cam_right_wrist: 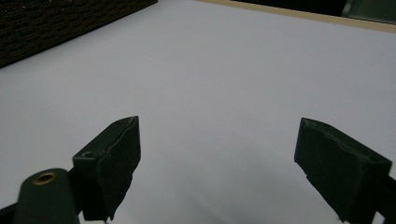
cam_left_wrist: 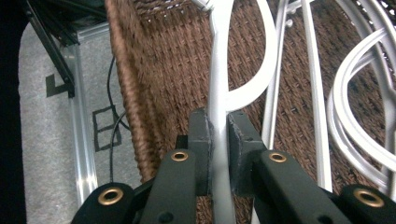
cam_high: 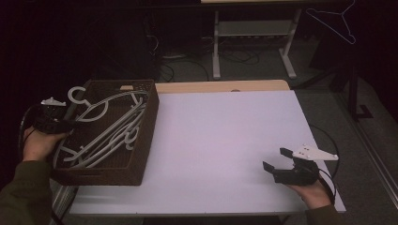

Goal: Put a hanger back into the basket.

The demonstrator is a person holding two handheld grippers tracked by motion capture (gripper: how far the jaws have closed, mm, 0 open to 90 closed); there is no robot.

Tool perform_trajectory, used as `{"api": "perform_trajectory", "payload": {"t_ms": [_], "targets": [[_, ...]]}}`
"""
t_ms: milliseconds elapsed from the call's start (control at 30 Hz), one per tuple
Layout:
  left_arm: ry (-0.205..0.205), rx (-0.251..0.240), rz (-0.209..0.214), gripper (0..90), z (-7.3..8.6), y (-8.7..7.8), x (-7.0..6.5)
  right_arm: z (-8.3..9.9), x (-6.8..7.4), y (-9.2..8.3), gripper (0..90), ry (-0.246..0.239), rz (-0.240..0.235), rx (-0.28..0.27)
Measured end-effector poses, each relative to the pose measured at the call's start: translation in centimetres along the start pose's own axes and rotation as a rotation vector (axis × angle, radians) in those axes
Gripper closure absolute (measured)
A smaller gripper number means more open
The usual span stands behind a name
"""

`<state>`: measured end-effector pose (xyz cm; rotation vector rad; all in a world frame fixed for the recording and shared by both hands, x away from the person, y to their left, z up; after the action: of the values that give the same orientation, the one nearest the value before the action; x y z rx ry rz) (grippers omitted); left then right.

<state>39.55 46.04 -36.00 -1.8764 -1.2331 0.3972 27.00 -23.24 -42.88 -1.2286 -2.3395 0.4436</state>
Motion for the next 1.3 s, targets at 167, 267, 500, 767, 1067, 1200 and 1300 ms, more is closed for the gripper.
{"api": "perform_trajectory", "payload": {"t_ms": [167,267,500,767,1067,1200,1300], "targets": [[-0.011,-0.036,-0.009,62.8,0.3,-0.5,0.2,0.0,0.0,0.0,13.8,-0.004,0.000,-0.002],[-0.029,-0.064,-0.002,54.8,0.0,-1.0,0.3,-0.1,0.1,0.0,13.8,-0.002,-0.002,-0.003],[-0.055,-0.135,-0.022,49.2,-2.3,-2.2,1.2,-0.1,0.1,0.0,13.8,-0.007,0.000,-0.003],[-0.081,-0.169,-0.069,47.3,-4.7,-1.2,3.6,0.0,-0.1,0.0,13.8,0.002,0.017,-0.006],[-0.131,-0.154,-0.112,45.4,-4.8,0.7,5.4,0.1,-0.3,0.0,13.8,0.009,0.027,-0.004],[-0.159,-0.123,-0.107,45.2,-4.3,1.6,5.8,0.1,-0.3,0.0,13.7,0.009,0.030,-0.003],[-0.165,-0.110,-0.105,46.9,-4.2,2.0,6.0,0.1,-0.3,0.0,13.7,0.008,0.031,-0.003]]}}
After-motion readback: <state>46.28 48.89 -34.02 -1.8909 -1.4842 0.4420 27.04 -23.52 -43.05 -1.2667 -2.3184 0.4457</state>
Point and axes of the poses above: each handheld gripper's, and its own axes: y roughly forward along the jaws, z roughly out of its underside, x roughly to its left, the point moved 3 cm from there along y, roughly forward along the jaws, and after that the axes turned 9 degrees about y, right-handed, at the moved point
